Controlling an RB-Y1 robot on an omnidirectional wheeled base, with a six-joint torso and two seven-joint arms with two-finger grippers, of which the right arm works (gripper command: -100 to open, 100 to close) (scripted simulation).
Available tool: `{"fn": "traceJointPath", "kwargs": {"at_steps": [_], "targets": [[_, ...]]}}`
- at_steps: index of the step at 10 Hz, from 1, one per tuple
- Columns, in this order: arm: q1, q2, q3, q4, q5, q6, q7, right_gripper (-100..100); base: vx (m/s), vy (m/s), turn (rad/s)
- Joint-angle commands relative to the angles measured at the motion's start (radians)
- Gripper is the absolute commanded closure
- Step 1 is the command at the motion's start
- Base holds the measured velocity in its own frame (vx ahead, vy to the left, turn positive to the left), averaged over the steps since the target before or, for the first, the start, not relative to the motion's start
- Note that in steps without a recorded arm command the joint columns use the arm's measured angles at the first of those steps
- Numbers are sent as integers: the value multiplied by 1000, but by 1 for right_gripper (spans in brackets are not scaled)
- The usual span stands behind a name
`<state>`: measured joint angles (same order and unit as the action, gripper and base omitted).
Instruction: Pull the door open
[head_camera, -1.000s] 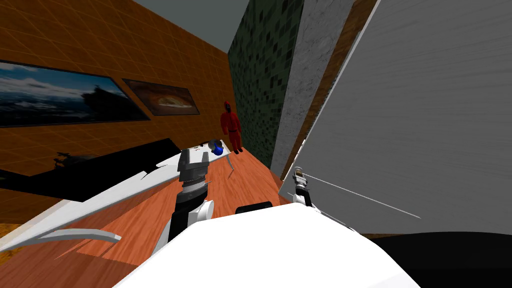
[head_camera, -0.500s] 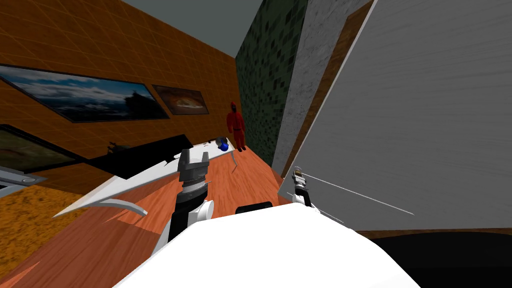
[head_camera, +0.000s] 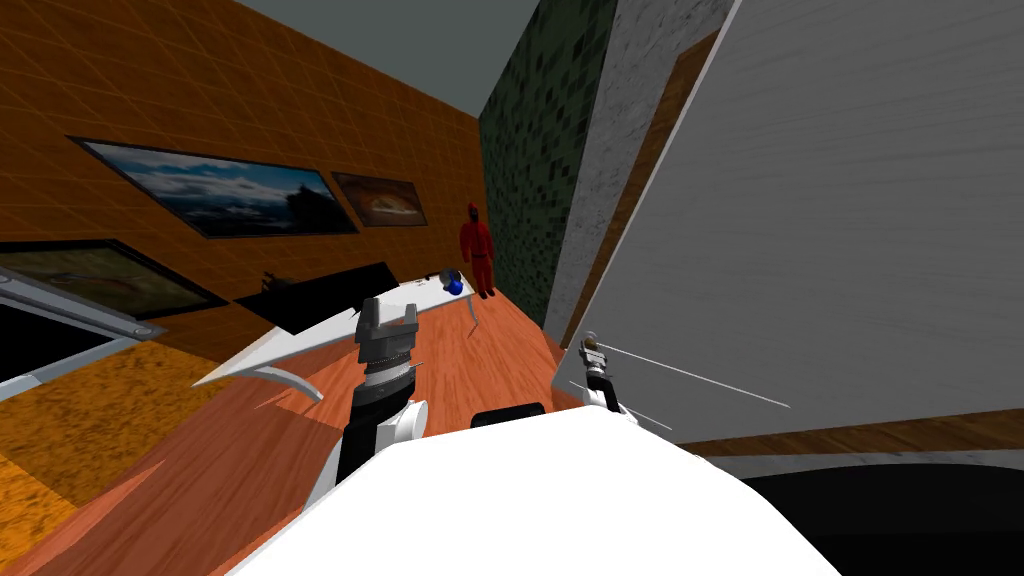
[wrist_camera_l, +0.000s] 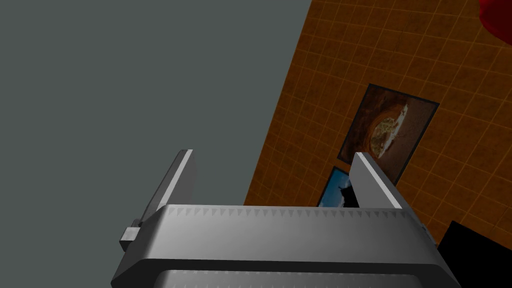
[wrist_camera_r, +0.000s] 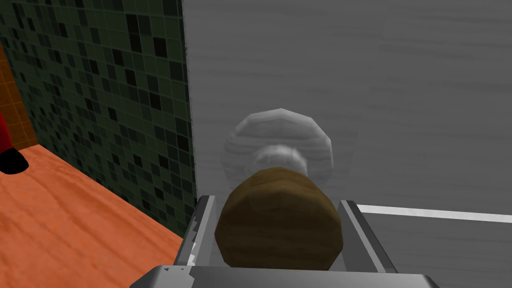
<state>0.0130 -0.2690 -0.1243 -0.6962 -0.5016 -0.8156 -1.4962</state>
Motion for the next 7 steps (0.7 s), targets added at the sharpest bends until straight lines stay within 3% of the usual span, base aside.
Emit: {"fn": "traceJointPath", "kwargs": {"at_steps": [1,4,7], "targets": [[7,-2,24,-7,15,-2,-16,100,-258,-5,81],[10,-4,38,-16,24,-1,-23,100,-194,32,33],[20,-11,77,-28,47,-2,-49,100,-194,-18,60]]}}
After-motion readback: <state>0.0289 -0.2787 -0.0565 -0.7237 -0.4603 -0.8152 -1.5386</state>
